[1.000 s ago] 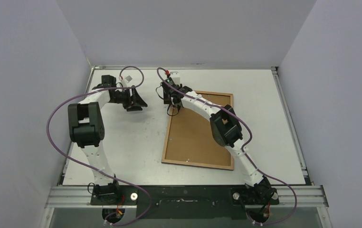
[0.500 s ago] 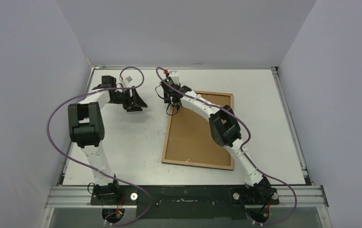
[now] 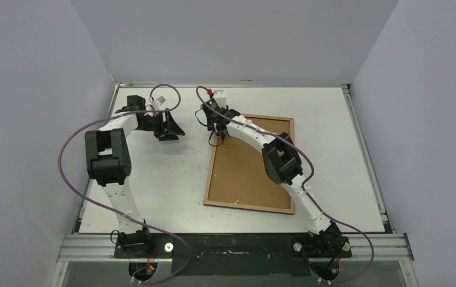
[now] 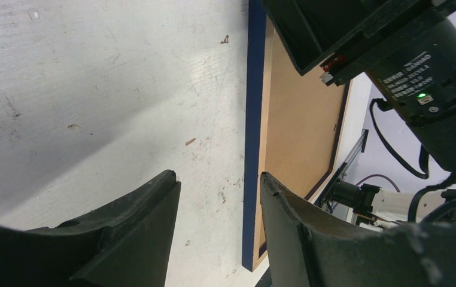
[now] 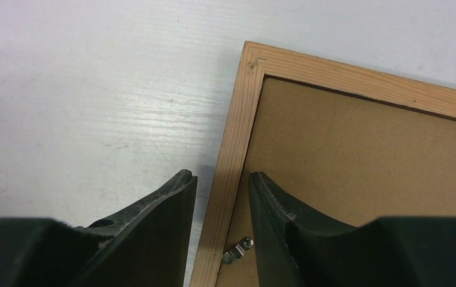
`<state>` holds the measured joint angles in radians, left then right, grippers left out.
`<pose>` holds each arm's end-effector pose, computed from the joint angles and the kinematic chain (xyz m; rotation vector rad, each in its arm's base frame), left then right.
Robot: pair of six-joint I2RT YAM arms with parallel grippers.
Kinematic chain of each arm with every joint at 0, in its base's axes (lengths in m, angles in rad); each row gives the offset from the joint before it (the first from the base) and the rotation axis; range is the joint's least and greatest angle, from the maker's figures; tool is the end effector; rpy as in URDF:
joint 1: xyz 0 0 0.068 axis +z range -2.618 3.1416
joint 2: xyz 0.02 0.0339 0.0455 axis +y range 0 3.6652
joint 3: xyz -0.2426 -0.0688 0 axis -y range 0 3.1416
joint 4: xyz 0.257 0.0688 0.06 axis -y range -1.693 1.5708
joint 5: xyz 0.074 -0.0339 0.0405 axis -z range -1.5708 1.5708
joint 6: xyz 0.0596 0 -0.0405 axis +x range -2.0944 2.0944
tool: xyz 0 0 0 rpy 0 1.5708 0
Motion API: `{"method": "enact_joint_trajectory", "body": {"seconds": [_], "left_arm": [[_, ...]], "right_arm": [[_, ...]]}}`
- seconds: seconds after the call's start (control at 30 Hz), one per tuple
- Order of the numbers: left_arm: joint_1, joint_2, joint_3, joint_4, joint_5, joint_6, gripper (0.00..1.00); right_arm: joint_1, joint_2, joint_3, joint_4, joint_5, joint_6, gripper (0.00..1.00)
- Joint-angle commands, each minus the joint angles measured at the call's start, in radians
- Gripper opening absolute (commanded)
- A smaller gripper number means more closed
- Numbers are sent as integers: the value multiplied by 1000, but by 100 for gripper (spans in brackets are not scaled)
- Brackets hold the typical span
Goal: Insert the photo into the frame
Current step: Adjust the photo frame at the center of the board.
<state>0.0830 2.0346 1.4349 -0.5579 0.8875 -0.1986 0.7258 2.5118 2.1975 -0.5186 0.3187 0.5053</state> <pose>0.4218 -0.0113 0.1327 -0.1052 2.5348 -1.2286 0.4364 0.3623 0.1374 -0.1137 2.3576 0.2168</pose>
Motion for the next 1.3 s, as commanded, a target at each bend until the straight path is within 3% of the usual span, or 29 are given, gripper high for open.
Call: {"method": "enact_joint_trajectory", "body": {"seconds": [0.0, 0.17, 0.37, 0.63, 0.9, 1.03, 1.13, 1.17, 1.27], "left_arm": [[11, -56, 4, -8, 25, 19, 50], [11, -56, 3, -3, 27, 9, 50], [11, -57, -6, 0, 23, 7, 50], [11, -57, -7, -2, 14, 10, 50], [12, -43, 8, 15, -14, 8, 50], [14, -21, 10, 36, -22, -7, 50], [7, -14, -7, 63, -21, -23, 50], [1, -14, -13, 71, -19, -25, 50], [-31, -13, -38, 92, -18, -28, 49]], "right_arm": [[9, 27, 35, -1, 12, 2, 38], [10, 44, 49, -5, 1, 3, 36], [37, 9, 13, 30, -25, -33, 18], [148, -129, -182, 99, -181, -227, 12], [262, -369, -565, 169, -428, -466, 7], [273, -433, -610, 114, -530, -546, 7], [279, -464, -618, 68, -583, -588, 16], [279, -476, -618, 55, -593, -592, 29], [255, -475, -585, -4, -618, -570, 54]]}}
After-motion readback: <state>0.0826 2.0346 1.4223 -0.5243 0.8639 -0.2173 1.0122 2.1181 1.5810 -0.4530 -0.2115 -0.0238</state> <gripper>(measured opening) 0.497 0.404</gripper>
